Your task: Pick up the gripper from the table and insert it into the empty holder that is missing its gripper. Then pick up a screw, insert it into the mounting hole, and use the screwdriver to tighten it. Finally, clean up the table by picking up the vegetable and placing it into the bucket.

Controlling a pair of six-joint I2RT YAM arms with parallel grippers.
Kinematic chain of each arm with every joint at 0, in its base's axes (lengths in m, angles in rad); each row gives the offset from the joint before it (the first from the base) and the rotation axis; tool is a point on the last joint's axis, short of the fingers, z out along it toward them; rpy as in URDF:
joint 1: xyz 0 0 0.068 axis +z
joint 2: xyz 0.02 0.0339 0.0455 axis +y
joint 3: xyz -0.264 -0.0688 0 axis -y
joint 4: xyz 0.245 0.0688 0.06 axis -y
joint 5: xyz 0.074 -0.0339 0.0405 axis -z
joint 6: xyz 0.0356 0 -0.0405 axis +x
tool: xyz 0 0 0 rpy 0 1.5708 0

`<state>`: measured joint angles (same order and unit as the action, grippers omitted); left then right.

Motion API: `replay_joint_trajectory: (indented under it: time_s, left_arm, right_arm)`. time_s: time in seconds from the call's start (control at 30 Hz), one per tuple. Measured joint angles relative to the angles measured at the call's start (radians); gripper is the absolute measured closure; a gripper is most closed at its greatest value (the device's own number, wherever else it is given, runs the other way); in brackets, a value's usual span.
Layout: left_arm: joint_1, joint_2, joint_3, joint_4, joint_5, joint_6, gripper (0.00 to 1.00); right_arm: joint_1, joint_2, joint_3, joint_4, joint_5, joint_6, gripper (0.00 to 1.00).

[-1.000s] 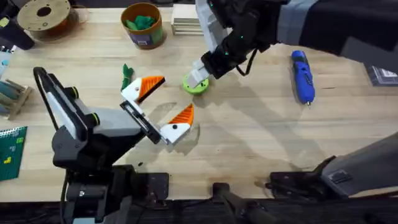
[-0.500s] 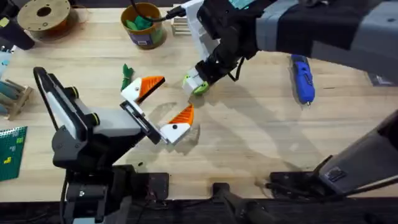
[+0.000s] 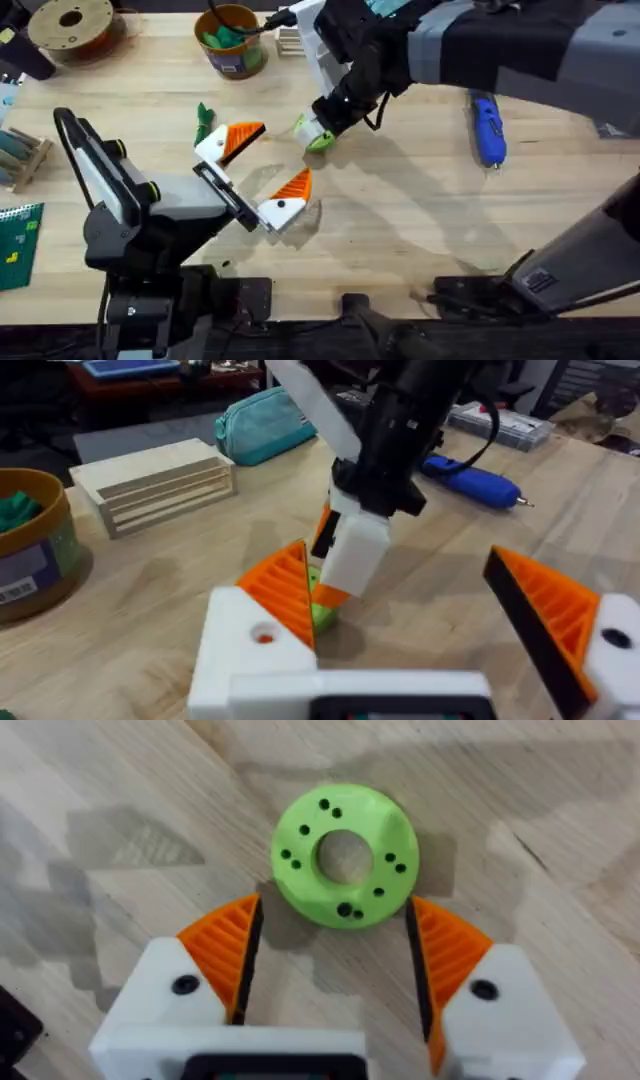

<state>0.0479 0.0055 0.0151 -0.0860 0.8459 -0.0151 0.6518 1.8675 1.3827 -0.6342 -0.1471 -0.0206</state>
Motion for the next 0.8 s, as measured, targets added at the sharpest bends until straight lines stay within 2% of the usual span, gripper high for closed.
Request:
replay_joint_trajectory:
  time_s: [0.17, 0.3, 0.8]
  left_arm:
    - [0.0, 0.0, 0.0, 0.0, 0.0, 0.0, 0.015]
    - [0.0, 0.0, 0.0, 0.0, 0.0, 0.0, 0.015]
    - [0.0, 0.0, 0.0, 0.0, 0.0, 0.0, 0.015]
  right_arm:
    - [0.003, 0.0, 0.0, 0.006, 0.0, -0.003, 0.229]
    - [0.003, 0.009, 0.0, 0.007, 0.0, -0.003, 0.333]
    - [0.008, 0.037, 0.0, 0.01, 0.0, -0.002, 0.356]
